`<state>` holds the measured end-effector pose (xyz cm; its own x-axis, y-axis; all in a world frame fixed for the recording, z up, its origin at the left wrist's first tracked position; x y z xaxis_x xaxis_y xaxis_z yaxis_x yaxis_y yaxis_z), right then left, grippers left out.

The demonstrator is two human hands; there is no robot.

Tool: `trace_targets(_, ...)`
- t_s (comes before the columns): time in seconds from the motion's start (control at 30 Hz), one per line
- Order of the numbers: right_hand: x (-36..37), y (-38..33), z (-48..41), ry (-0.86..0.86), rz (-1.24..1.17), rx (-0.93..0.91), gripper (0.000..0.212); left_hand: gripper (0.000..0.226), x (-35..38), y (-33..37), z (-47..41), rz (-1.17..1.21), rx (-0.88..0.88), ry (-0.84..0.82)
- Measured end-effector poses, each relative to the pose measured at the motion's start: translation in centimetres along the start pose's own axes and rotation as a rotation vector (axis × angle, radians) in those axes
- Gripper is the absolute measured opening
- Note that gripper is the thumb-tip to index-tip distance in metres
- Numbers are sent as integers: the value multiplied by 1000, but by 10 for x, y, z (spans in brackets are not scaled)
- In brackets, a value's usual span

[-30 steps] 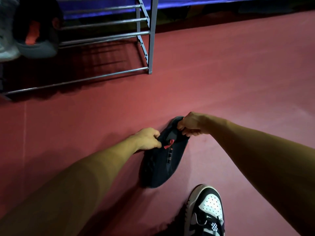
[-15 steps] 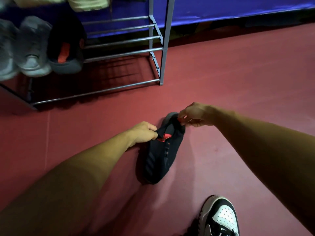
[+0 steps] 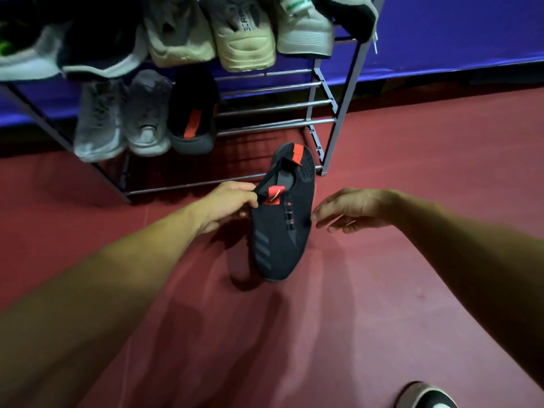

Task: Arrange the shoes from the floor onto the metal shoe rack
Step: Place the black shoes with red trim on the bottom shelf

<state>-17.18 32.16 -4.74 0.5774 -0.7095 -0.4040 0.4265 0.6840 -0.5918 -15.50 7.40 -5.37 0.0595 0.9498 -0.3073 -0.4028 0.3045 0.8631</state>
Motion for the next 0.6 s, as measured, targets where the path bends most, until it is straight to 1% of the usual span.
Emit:
trace_targets(0.07, 9, -9, -1, -78, -19, -26, 14, 27, -7, 4, -2, 83, -11, 10)
trace_targets(0.13, 13, -20, -6, -66, -72, -67, 8, 24, -17, 8, -3, 140, -6, 51)
trace_targets(0.2, 13, -30, -12, -25, -138, -119, 9, 22, -27, 11, -5, 182, 3, 87)
trace_targets(0.3, 10, -45, -15, -15, -220, -191, 12, 20, -40, 13, -6, 252, -11, 101)
trace_targets(0.4, 4, -59, -20, 12, -289, -220, 10, 19, -47, 16, -7, 296, -34, 60)
trace_targets(0.47, 2, -68, -24, 44, -330, -222, 5, 11, -51, 17, -8, 289, -49, 40)
trace_targets(0.5, 1, -72, -27, 61, -353, -220, 7, 8, -52, 16, -8, 282, -60, 31)
trace_targets(0.57, 0, -81, -33, 103, -403, -212, 16, 15, -53, 14, -10, 270, -83, 13)
trace_targets(0.6, 0, -85, -36, 121, -429, -209, 17, 19, -53, 15, -10, 273, -91, 6)
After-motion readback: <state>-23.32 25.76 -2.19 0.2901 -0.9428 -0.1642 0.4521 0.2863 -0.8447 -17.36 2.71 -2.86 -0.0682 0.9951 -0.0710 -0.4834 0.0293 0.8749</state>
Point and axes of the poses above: each hand's wrist, its own z-axis away from the middle knuckle, its own x-axis out of the palm, y = z × x, the point moved 4 cm from there along -z, towards the middle knuckle, and after that the axes turned 11 degrees about y, right-handed, at the moved point
